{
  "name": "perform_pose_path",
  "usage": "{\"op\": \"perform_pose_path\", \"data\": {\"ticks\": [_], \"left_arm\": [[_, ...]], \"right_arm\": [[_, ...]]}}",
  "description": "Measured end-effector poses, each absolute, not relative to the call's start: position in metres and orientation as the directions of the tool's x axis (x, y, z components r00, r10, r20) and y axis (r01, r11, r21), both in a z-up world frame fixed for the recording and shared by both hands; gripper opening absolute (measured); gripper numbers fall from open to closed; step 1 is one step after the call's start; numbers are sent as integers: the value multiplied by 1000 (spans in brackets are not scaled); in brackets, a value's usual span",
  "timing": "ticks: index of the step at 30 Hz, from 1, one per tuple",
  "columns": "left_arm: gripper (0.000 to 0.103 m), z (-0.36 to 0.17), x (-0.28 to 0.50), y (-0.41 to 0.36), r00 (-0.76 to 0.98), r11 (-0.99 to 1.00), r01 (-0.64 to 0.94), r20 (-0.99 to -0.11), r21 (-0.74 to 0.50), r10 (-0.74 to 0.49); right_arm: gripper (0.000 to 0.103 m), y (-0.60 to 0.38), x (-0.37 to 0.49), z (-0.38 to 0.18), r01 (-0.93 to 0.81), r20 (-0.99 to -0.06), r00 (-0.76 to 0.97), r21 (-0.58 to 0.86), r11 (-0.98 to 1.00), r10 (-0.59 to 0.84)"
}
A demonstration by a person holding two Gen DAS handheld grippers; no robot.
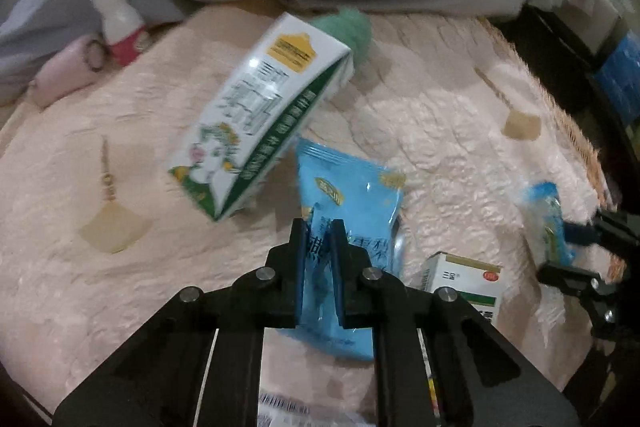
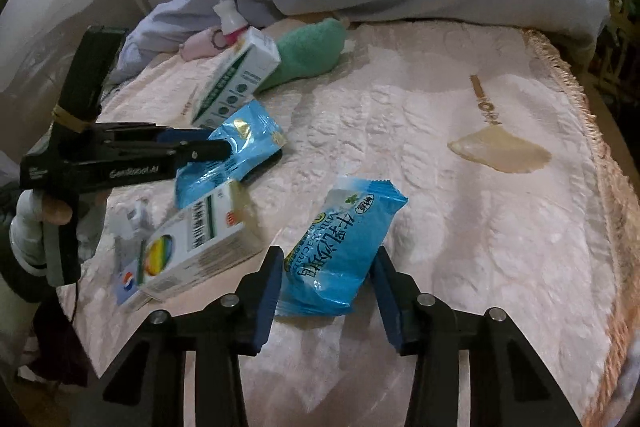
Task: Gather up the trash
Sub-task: 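Grasp the blue snack packet with the right tool while the left tool grasps another blue packet, then carry both blue packets over the bucket with both tools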
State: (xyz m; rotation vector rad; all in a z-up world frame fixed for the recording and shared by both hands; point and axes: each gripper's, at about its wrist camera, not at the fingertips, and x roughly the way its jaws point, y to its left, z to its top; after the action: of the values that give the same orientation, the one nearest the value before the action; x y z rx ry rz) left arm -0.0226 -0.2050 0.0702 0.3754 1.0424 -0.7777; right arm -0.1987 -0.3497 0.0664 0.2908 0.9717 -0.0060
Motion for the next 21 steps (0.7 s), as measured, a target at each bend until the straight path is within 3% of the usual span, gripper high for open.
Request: {"op": "perform_pose_path", "data": {"ticks": [11,21], "left_arm": [[7,133,-43,-169,337,731,663,-808,-160,-483],[7,154,-122,-201,288,656,731,-785,-190,-549]], "right_arm": [[43,-350,-257,106,154,-771,630,242,958,93],[43,-359,-308,124,198,-750,659,238,951,50]]}}
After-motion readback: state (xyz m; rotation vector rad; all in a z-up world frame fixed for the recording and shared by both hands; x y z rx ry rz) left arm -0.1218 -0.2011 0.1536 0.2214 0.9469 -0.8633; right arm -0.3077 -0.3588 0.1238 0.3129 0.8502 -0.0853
